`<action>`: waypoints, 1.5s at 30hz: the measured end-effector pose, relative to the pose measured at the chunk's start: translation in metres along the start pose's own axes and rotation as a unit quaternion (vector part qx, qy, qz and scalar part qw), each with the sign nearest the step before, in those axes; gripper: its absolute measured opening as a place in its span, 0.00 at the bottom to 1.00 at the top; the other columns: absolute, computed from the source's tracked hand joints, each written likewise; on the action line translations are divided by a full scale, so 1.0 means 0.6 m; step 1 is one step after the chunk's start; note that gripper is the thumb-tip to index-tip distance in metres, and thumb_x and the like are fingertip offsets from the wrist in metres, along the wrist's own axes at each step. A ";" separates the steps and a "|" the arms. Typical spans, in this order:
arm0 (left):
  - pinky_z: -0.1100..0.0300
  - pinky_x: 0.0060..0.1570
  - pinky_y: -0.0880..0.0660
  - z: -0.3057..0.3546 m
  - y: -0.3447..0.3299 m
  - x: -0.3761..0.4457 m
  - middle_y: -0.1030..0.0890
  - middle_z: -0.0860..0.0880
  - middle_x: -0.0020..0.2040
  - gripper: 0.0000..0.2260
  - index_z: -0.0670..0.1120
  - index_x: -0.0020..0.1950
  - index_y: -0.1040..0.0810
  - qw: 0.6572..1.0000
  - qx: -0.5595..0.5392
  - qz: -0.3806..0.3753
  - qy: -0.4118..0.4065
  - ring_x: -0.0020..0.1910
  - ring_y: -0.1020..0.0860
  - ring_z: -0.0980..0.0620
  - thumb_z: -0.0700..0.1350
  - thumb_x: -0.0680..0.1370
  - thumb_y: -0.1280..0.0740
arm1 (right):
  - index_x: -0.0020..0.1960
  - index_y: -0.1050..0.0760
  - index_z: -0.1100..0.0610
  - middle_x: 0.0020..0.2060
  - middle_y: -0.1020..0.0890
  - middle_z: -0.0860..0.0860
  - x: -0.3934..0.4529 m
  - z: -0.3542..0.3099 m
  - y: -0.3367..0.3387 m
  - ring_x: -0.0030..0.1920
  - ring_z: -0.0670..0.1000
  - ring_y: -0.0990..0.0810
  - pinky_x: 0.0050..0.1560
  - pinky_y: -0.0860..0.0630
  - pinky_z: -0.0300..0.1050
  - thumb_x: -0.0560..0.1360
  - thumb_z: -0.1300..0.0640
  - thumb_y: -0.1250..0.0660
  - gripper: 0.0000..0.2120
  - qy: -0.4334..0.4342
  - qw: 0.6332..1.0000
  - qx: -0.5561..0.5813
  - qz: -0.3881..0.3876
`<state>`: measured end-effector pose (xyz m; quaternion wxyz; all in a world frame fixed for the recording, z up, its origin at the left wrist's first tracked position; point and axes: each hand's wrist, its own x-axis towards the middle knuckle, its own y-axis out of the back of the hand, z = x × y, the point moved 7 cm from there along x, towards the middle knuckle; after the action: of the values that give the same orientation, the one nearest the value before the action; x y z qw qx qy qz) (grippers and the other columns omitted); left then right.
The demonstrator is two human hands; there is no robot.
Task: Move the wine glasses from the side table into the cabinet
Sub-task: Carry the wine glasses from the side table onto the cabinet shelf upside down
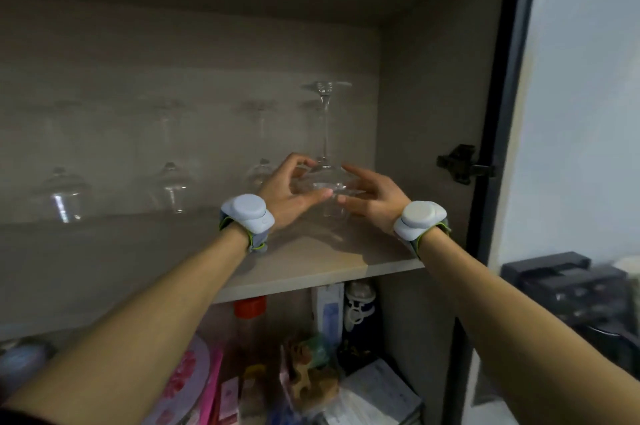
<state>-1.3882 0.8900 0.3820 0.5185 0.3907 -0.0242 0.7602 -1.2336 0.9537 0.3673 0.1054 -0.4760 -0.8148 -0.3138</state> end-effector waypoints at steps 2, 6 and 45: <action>0.59 0.55 0.23 -0.007 -0.031 0.015 0.22 0.56 0.53 0.20 0.55 0.57 0.29 1.000 -0.022 -0.005 0.005 0.54 0.20 0.53 0.46 0.70 0.24 | 0.74 0.35 0.49 0.63 0.22 0.53 -0.002 0.012 0.019 0.62 0.50 0.22 0.62 0.23 0.48 0.74 0.55 0.28 0.32 -0.007 1.000 -0.018 0.011; 0.55 0.58 0.24 -0.022 -0.087 0.044 0.23 0.49 0.56 0.19 0.52 0.58 0.32 0.999 -0.034 -0.015 0.033 0.55 0.22 0.50 0.42 0.73 0.27 | 0.75 0.36 0.47 0.64 0.25 0.49 -0.006 0.033 0.051 0.60 0.43 0.27 0.54 0.30 0.33 0.76 0.54 0.31 0.30 -0.030 0.998 -0.046 0.035; 0.63 0.47 0.31 -0.017 -0.116 0.064 0.22 0.44 0.58 0.23 0.46 0.63 0.23 0.973 0.227 0.022 -0.046 0.51 0.22 0.43 0.32 0.70 0.38 | 0.63 0.27 0.60 0.60 0.28 0.57 0.021 0.049 0.073 0.59 0.59 0.26 0.56 0.32 0.43 0.70 0.64 0.33 0.21 0.008 0.938 -0.316 0.142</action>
<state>-1.3439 0.9563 0.3732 0.3978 0.5318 0.1163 0.7386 -1.1995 0.9958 0.3684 -0.0003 -0.5932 -0.5961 -0.5410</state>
